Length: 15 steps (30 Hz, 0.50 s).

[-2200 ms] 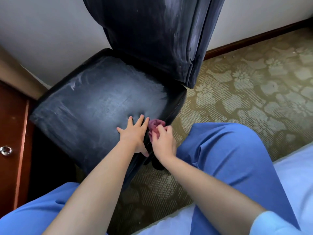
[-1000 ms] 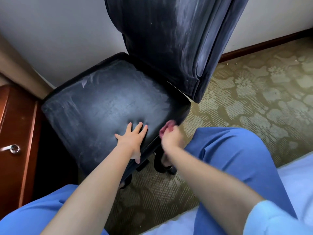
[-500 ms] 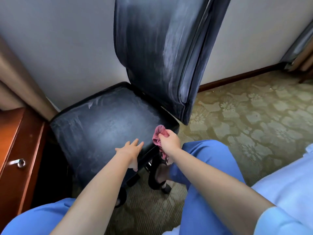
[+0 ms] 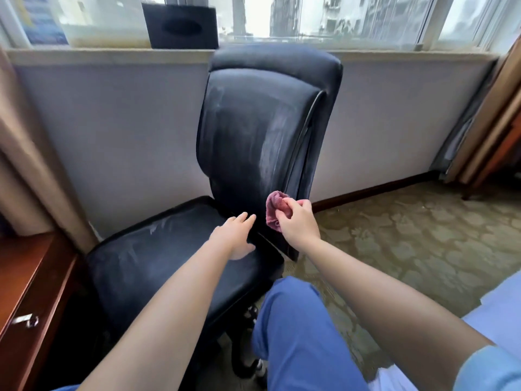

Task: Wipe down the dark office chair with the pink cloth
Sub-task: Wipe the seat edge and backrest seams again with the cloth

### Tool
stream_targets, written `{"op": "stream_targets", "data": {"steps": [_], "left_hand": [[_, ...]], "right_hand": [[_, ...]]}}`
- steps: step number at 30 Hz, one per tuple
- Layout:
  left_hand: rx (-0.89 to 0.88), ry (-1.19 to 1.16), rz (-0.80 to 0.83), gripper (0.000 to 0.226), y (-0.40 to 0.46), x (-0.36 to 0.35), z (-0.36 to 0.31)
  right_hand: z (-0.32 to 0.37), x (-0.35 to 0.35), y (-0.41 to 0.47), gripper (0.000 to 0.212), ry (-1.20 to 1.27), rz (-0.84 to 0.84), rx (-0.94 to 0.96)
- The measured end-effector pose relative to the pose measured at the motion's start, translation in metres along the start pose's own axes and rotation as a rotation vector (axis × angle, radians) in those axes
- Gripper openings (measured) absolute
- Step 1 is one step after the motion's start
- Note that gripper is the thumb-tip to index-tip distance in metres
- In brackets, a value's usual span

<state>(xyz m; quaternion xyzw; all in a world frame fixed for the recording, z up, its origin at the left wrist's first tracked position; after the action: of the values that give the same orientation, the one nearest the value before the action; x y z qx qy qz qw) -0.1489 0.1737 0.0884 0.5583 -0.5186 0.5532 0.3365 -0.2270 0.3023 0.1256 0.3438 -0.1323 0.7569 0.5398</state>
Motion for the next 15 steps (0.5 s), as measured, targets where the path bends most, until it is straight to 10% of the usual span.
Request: {"op": "stream_targets", "data": {"steps": [15], "left_hand": [[-0.17, -0.257, -0.337, 0.064, 0.078, 0.143, -0.052]], "right_hand": [[0.116, 0.114, 0.126, 0.039, -0.597, -0.449, 0.637]]}}
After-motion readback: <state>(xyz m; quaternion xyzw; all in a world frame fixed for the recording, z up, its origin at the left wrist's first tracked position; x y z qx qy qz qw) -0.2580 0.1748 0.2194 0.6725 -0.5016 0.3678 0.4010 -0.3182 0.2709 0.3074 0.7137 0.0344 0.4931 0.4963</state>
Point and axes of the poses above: each hand's wrist, its own y-axis towards the middle knuckle, its own x-axis out of the back of the hand, z = x × y, the point moved 10 cm from there along y, towards the middle knuckle, and after that the axes turned 1 degree about z, right-handed, at the moved point
